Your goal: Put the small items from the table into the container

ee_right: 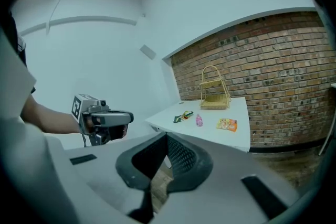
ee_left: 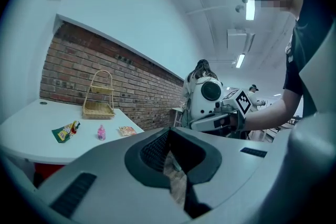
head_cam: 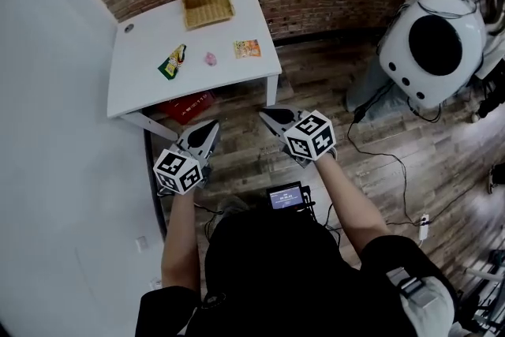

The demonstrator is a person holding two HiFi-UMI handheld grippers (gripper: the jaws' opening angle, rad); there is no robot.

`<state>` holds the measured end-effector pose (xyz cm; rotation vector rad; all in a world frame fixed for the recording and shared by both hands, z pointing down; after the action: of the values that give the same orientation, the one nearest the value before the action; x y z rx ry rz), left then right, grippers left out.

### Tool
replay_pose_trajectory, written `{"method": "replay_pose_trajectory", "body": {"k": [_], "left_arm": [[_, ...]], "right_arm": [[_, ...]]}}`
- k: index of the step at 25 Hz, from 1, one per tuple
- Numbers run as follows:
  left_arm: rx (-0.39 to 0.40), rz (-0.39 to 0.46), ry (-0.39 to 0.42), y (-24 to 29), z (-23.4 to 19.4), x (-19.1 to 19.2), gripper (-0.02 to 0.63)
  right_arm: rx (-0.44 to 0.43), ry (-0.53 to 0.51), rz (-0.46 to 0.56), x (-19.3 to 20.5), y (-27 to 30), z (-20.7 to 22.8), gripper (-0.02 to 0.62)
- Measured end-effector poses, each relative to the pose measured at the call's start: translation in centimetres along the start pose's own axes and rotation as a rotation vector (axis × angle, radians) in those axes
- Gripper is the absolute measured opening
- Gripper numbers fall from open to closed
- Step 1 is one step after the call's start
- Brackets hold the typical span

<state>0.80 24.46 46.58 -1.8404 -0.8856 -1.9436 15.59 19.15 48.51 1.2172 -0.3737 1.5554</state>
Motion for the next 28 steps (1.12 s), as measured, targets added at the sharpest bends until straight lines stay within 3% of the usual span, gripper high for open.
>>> {"method": "replay_pose_trajectory", "body": {"k": [7,13,19,28], "left_arm": [[-0.034,0.013,-0.016,-0.3,-0.5,0.3,0.009],[-0.017,0.014,-0.023,0.3,-2.1,0.8,0.009],[0.01,0.013,-0.038,1.9,-6.3,1.6,0.009],[0.077,0.009,-0.058,4.6,-14.6,2.4,0.009]], "right_arm": [[-0.018,-0.002,-0.007,0.1,0.5,0.2,0.011],[-0.005,0.013,-0.017,0.0,2.1,1.2,0.011],[0.037,0.025,-0.029,-1.1,4.9,2.8,0.011],[0.037,0.11,0.045,-5.6,11.1,5.2,0.011]]}}
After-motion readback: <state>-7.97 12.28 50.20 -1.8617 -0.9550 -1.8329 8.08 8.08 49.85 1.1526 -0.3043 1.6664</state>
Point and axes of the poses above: the fingertips, and each gripper's own axes: y forward along the fingers, z to its right, x out of its underside, the point moved 3 cm from there along -y, backward along the fingers, and after that the axes turned 11 degrees about y, right-handed, at the moved point
